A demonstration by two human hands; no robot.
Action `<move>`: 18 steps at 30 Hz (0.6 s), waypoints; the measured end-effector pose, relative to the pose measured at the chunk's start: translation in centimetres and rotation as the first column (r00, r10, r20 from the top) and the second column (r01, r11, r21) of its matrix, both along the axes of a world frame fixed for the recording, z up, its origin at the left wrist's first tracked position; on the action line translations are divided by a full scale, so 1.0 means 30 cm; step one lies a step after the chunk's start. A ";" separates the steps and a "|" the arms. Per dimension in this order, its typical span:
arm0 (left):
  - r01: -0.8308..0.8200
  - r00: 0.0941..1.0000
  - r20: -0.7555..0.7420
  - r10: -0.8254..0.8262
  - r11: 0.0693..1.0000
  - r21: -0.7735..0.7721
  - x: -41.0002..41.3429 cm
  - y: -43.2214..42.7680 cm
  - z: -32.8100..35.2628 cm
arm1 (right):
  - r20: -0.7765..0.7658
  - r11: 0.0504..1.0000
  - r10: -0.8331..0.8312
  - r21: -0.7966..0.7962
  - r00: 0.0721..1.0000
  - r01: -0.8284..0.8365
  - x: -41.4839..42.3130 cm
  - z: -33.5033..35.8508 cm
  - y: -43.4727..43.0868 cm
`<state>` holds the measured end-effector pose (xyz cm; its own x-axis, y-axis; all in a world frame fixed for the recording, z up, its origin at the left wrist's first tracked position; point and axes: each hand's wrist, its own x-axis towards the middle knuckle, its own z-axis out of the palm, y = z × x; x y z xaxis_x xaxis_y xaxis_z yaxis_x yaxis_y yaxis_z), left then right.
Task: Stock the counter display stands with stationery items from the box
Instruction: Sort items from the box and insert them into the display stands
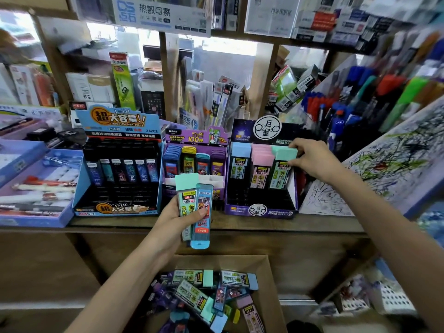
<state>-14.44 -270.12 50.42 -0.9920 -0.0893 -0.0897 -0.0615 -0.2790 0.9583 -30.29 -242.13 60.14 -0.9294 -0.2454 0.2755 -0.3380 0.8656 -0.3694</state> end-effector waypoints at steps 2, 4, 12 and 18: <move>0.009 1.000 0.001 -0.009 1.000 -0.002 -0.001 0.005 0.000 | -0.004 1.000 0.003 -0.010 1.000 -0.003 0.002 -0.001 0.001; 0.019 1.000 -0.003 -0.019 1.000 -0.003 -0.002 0.008 0.001 | -0.010 0.999 -0.001 -0.046 1.000 0.001 0.002 0.004 0.006; 0.036 0.999 -0.009 -0.036 0.999 -0.001 -0.005 0.018 0.003 | -0.003 0.999 0.039 0.028 0.999 -0.039 -0.004 0.014 -0.001; 0.041 0.999 -0.019 -0.041 0.999 0.000 -0.001 0.030 0.004 | 0.063 0.988 0.053 0.140 0.997 -0.062 -0.024 0.010 -0.005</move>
